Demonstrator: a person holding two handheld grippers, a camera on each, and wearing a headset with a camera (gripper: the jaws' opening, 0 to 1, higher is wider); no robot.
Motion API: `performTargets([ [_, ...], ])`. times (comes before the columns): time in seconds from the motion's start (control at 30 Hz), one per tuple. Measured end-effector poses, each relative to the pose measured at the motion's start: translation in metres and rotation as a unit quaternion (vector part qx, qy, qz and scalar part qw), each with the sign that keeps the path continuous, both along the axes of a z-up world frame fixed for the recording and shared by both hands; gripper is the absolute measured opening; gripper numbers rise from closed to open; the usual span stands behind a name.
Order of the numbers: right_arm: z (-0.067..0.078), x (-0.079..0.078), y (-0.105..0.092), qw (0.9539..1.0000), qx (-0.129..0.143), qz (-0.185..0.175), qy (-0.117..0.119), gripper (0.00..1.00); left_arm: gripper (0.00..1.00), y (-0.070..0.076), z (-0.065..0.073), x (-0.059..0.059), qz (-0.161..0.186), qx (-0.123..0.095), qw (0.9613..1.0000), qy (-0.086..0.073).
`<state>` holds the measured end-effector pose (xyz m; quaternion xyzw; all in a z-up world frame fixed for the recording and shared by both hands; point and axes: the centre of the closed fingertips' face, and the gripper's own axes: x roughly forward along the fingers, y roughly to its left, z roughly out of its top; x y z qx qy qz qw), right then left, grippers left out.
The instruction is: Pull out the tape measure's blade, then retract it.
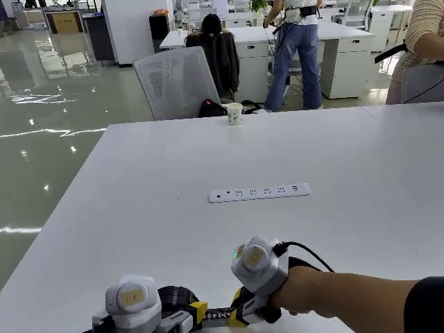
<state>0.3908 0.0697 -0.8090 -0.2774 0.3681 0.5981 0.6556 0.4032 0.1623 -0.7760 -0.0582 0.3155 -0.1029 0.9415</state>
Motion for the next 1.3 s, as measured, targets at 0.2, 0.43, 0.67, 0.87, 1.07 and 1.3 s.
performTargets([
  [0.2, 0.000, 0.001, 0.005, 1.0000, -0.001, 0.004, -0.002, 0.12, 0.59, 0.000, 0.000, 0.000, 0.000, -0.002, 1.0000, 0.001],
  [0.43, 0.000, 0.000, 0.010, 1.0000, -0.001, 0.004, -0.002, 0.12, 0.59, 0.000, -0.001, 0.000, 0.002, -0.005, 1.0000, 0.005],
  [0.67, 0.000, -0.001, 0.016, 1.0000, 0.004, 0.002, -0.001, 0.12, 0.59, 0.001, -0.002, 0.001, -0.001, -0.007, 1.0000, 0.006],
  [0.87, 0.001, -0.003, 0.022, 0.9999, 0.007, 0.007, -0.003, 0.12, 0.60, 0.001, -0.001, 0.000, -0.001, -0.010, 0.9999, 0.007],
  [1.07, 0.001, -0.004, 0.025, 0.9999, 0.008, 0.008, -0.001, 0.12, 0.60, 0.002, -0.001, 0.000, -0.001, -0.011, 0.9999, 0.008],
  [1.3, 0.000, -0.005, 0.028, 0.9999, 0.007, 0.012, -0.004, 0.12, 0.60, 0.002, -0.002, 0.000, -0.001, -0.012, 0.9999, 0.009],
])
